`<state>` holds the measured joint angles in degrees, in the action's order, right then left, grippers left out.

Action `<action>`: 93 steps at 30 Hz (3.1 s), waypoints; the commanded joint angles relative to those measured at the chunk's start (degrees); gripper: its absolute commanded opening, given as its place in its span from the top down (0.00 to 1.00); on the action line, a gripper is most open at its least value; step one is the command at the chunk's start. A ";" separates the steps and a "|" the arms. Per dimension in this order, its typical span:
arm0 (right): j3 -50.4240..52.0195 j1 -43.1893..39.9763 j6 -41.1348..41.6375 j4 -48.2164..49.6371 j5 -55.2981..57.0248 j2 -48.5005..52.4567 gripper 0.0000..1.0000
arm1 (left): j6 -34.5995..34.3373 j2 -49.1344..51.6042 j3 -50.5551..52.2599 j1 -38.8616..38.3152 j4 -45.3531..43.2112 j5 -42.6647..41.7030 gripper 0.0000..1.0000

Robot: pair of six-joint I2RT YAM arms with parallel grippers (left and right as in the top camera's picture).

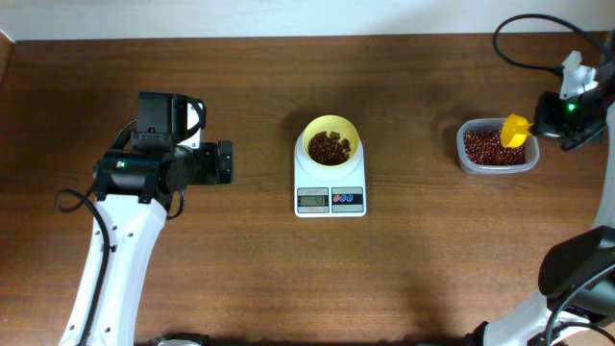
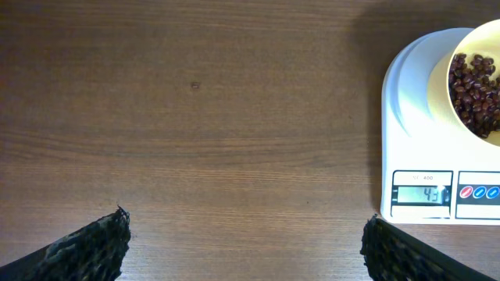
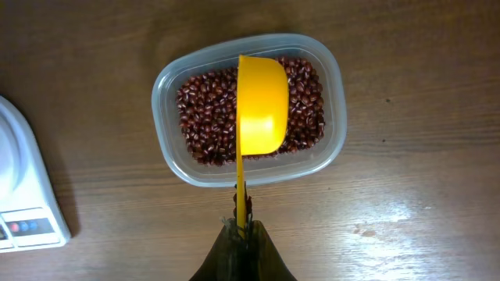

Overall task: Scoop item into bowl and weigh 50g on scale
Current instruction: 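Move the scoop back right and dip it into the bean tub, then lift the filled scoop and carry it over the bowl, then tilt the scoop to pour beans into the bowl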

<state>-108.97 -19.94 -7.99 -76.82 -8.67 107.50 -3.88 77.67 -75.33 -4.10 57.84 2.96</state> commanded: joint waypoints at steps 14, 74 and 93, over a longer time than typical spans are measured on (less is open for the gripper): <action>8.48 7.28 -0.96 3.02 -2.12 1.75 0.96 | 0.31 -0.55 -0.24 0.26 -0.09 -0.22 0.01; 8.46 37.51 -12.79 17.97 -10.99 1.73 0.96 | 0.31 -0.55 -0.24 0.24 -0.09 -0.22 0.01; 6.54 37.57 -17.11 17.27 -9.31 0.07 0.96 | 0.31 -0.55 -0.24 0.24 -0.09 -0.22 0.01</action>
<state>-100.71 17.52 -23.42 -59.75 -18.20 108.49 -3.88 77.67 -75.33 -4.10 57.82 2.96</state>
